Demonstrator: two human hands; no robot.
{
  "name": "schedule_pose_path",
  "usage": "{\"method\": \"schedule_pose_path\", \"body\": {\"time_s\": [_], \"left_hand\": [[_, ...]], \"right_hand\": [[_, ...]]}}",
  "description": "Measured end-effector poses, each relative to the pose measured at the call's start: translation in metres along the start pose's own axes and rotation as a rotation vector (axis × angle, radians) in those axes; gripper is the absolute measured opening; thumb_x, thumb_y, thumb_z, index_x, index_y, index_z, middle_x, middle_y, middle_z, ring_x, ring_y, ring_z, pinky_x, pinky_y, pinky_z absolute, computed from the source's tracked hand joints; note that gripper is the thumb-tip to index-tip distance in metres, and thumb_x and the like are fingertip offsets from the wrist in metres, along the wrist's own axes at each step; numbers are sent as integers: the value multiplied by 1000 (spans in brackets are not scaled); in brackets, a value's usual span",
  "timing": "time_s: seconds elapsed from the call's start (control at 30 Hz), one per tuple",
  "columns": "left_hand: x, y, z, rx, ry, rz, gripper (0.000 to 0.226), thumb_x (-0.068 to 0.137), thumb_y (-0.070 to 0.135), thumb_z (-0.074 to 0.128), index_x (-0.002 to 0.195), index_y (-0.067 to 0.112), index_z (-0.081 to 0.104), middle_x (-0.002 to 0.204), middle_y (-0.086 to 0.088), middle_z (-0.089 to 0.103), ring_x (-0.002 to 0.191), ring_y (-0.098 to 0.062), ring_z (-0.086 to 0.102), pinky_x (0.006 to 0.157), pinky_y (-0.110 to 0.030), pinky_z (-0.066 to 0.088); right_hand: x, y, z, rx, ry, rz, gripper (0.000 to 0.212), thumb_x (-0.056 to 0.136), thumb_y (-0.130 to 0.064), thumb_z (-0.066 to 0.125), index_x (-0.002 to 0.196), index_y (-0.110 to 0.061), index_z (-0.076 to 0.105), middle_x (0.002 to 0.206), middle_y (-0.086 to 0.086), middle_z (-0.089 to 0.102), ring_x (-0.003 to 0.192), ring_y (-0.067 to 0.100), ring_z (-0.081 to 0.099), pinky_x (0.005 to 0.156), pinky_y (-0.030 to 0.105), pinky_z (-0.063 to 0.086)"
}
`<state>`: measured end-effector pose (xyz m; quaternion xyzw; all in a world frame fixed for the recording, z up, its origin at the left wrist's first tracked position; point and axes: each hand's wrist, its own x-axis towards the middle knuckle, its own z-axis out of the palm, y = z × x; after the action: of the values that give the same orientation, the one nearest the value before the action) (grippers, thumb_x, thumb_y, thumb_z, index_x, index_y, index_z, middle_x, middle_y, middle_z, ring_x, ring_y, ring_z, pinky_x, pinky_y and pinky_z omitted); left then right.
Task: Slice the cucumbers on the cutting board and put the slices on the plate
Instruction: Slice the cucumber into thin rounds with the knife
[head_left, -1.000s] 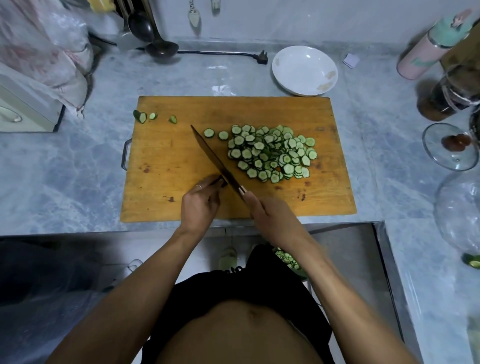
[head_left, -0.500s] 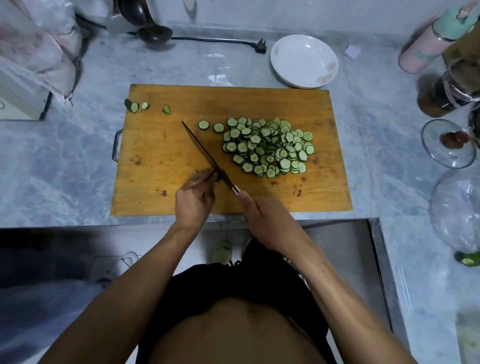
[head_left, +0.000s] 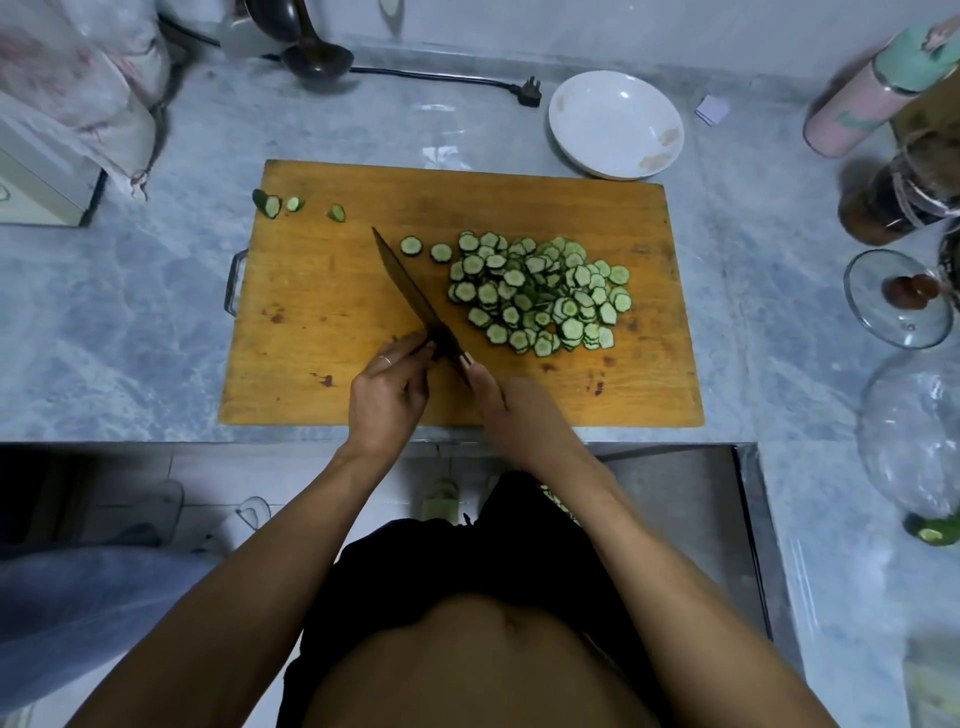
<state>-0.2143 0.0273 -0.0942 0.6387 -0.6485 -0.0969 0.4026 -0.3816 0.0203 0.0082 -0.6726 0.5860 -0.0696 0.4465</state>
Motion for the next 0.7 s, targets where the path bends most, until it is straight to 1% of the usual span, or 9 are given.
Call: {"method": "schedule_pose_path", "body": {"time_s": [0.1, 0.13, 0.2, 0.3, 0.4, 0.47, 0.5, 0.57, 0.7], "left_hand": [[2, 2, -3, -37, -24, -45, 22, 88, -4, 65, 107, 4, 74, 116, -10, 70, 104, -21, 65, 93, -15, 46], [3, 3, -4, -46, -22, -49, 21, 88, -3, 66, 107, 3, 73, 115, -10, 70, 104, -19, 64, 94, -11, 44], [6, 4, -5, -54, -13, -46, 20, 88, -3, 67, 107, 2, 73, 115, -11, 70, 104, -19, 64, 94, -14, 46], [15, 11, -8, -64, -8, -69, 21, 88, 1, 67, 108, 4, 72, 116, -9, 69, 106, -22, 65, 91, -27, 52], [27, 26, -24, -92, 134, -99, 19, 89, 5, 67, 107, 4, 73, 114, -10, 68, 107, -22, 64, 94, -24, 48], [37, 36, -38, -111, 244, -23, 16, 90, 7, 68, 103, 1, 74, 110, -13, 67, 103, -23, 64, 92, -28, 49], [43, 40, -45, -106, 256, 33, 14, 89, 9, 69, 100, 2, 75, 108, -14, 67, 100, -25, 64, 89, -30, 50], [55, 48, -55, -78, 176, 136, 16, 88, 19, 71, 96, 6, 77, 105, -12, 67, 98, -24, 64, 86, -31, 49], [82, 59, -57, -77, -279, 143, 35, 82, 48, 71, 100, 19, 79, 102, 2, 70, 95, -14, 63, 85, -31, 50]], "right_hand": [[4, 5, -16, 31, 12, 8, 57, 105, -50, 29, 61, -20, 50, 60, -2, 54, 59, 15, 52, 55, 31, 32], [5, 6, -20, 27, 13, 2, 58, 105, -50, 29, 60, -19, 49, 59, -1, 54, 56, 14, 50, 54, 31, 32], [8, 10, -27, 3, 18, -19, 58, 104, -52, 32, 59, -19, 45, 56, -2, 50, 51, 13, 47, 53, 30, 31], [10, 18, -39, -78, 18, -71, 56, 103, -51, 36, 58, -19, 40, 53, -2, 43, 48, 13, 40, 52, 29, 27], [5, 26, -48, -195, 16, -156, 52, 101, -54, 39, 68, -14, 45, 58, 3, 44, 49, 17, 38, 51, 33, 25], [2, 29, -54, -292, 30, -202, 48, 100, -54, 42, 74, -14, 48, 61, 4, 47, 50, 19, 41, 49, 34, 26], [1, 29, -57, -341, 43, -232, 46, 99, -54, 43, 76, -15, 48, 60, 4, 48, 50, 19, 42, 48, 35, 26], [0, 28, -63, -445, 67, -284, 45, 98, -57, 43, 78, -16, 46, 58, 2, 45, 49, 18, 41, 46, 34, 25], [0, 27, -74, -606, 97, -326, 45, 97, -61, 37, 79, -20, 39, 57, -3, 38, 47, 18, 34, 45, 34, 22]]}}
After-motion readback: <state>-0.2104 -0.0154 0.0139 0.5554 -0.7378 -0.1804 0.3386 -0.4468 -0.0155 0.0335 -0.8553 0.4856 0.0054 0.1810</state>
